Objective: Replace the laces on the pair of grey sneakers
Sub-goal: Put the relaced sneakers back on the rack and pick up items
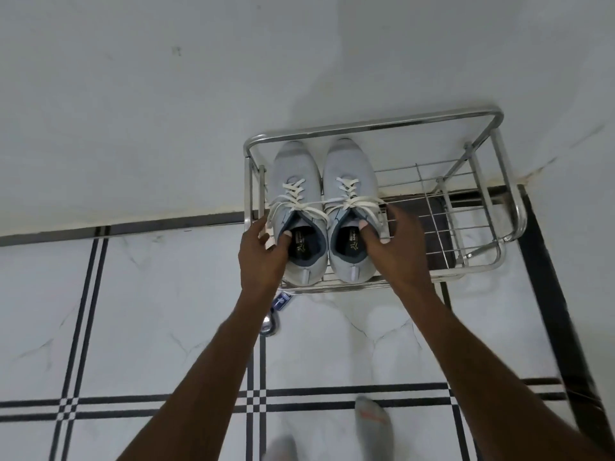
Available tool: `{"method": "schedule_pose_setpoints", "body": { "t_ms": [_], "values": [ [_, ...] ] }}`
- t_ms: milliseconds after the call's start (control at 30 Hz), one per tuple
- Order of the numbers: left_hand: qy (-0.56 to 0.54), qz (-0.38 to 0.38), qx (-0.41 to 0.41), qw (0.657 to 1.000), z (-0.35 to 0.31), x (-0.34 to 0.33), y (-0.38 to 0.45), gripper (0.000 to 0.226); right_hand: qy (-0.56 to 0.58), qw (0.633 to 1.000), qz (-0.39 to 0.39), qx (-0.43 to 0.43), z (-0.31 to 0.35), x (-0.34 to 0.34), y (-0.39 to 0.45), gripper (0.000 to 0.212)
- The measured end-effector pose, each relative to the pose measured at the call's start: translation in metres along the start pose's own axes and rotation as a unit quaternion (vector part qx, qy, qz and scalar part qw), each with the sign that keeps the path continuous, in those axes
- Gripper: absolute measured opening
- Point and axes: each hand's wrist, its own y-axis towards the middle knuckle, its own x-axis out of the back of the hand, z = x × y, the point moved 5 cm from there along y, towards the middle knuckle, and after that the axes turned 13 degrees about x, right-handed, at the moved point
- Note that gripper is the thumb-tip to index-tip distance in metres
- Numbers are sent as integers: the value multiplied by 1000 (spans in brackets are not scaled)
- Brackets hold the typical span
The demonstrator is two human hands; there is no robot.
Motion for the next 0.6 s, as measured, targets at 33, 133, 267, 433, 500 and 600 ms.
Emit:
{"method": "schedule_pose_setpoints", "body": {
  "t_ms": [33, 133, 267, 433, 500, 600],
  "values": [
    [-9, -42, -24, 999, -1, 5, -8, 40, -25, 997, -56, 53, 18, 9, -7, 42],
    [-27, -136, -92, 986, 4, 21, -29, 13, 38, 985, -96, 141, 70, 4, -36, 16],
    [-5, -162, -85, 983, 54, 38, -27, 10, 54, 988, 25, 146, 67, -59, -77, 5],
    [63, -125, 40, 989, 161, 68, 3, 10, -23, 985, 149, 82, 10, -146, -138, 5],
    [92, -86, 84, 988, 202, 75, 27, 10, -12, 986, 158, 50, -18, -180, -147, 5],
    [134, -40, 137, 981, 249, 76, 57, 12, -2, 980, 188, -61, -66, -232, -150, 8]
  ]
}}
